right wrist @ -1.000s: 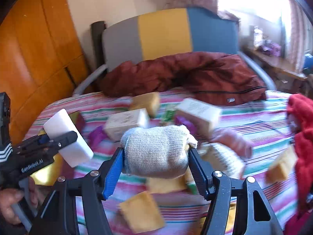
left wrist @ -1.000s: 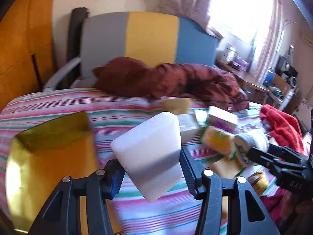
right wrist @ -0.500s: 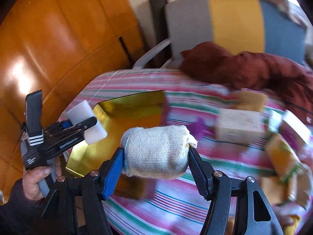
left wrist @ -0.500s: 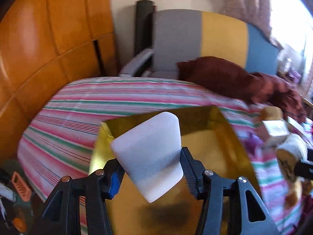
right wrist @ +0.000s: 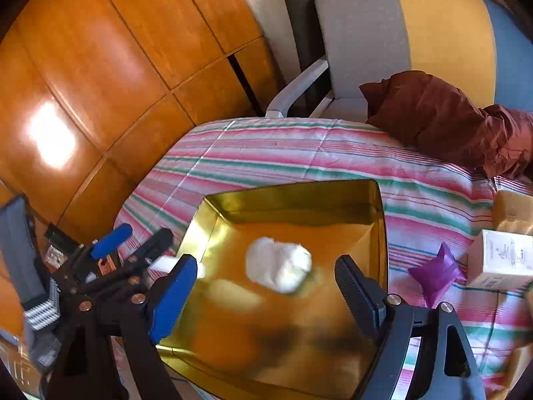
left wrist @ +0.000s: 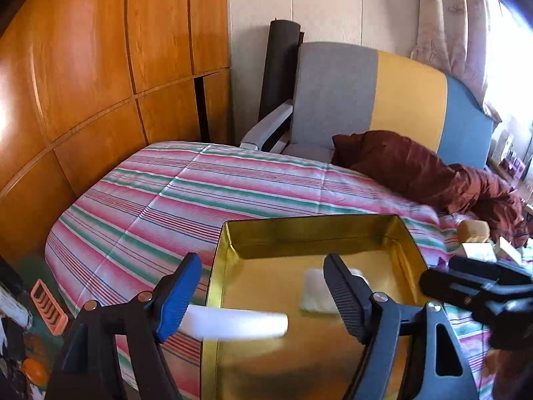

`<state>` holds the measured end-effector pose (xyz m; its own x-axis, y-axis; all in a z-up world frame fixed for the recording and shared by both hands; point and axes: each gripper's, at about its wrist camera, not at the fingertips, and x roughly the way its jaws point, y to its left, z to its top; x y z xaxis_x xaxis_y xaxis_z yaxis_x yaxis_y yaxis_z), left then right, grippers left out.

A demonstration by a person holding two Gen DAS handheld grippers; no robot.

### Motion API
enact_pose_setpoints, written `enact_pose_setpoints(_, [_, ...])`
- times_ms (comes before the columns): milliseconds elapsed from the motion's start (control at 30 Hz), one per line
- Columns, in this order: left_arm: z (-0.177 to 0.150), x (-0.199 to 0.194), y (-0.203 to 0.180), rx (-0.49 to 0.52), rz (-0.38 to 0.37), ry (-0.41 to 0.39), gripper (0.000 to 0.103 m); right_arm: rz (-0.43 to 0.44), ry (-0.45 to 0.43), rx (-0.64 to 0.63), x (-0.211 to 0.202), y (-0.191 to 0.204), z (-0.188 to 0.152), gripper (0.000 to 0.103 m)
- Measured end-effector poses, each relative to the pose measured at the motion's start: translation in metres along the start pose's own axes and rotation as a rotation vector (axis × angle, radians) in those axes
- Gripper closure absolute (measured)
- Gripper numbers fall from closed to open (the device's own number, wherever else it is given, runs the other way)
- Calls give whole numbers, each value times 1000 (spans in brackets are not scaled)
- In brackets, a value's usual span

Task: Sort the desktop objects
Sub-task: 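Carry both items over the gold tray and open both grippers to drop them, then move both grippers back to the pile toward the yellow sponge and yellow sock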

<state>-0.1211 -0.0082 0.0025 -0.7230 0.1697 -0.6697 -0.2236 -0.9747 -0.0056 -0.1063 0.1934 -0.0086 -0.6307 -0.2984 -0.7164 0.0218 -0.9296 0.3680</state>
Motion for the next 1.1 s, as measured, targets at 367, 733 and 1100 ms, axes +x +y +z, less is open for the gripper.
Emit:
enact_pose_setpoints(367, [-20, -39, -11, -4, -42, -24, 26, -77, -29, -33, -38, -16, -52, 15])
enact_pose_setpoints(733, [-37, -51, -38, 32, -119, -7, 26, -151, -70, 47, -80, -56, -91, 12])
enact_pose_setpoints(1100, [-55, -56, -62, 46, -220, 33, 26, -255, -85, 144, -124, -115, -129, 9])
